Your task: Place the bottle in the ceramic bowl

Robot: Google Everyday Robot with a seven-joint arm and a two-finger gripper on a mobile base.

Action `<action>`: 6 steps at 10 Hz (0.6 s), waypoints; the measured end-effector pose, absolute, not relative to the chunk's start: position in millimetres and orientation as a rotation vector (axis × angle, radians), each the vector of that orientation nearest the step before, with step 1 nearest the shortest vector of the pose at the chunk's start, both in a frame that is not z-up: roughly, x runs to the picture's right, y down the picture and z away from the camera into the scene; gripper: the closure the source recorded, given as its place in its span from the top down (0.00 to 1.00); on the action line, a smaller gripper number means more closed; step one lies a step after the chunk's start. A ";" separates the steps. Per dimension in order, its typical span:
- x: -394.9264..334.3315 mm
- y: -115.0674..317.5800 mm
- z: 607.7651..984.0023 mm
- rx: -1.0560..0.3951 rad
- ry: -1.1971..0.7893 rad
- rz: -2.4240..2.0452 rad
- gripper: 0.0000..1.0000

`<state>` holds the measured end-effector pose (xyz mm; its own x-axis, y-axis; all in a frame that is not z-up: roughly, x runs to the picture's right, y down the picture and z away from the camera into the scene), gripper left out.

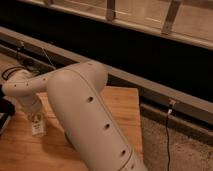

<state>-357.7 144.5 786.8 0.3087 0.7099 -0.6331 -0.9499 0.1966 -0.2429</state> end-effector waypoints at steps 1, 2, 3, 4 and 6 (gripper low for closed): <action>-336.8 130.5 785.6 -0.646 0.421 1.241 0.00; -312.7 120.3 782.9 -0.619 0.422 1.269 0.00; -284.3 112.3 777.4 -0.591 0.428 1.298 0.00; -259.3 107.6 769.8 -0.566 0.433 1.324 0.00; -225.3 103.8 757.5 -0.532 0.442 1.357 0.00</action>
<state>-225.3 103.8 757.5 0.1636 0.7933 -0.5864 -0.9865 0.1275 -0.1027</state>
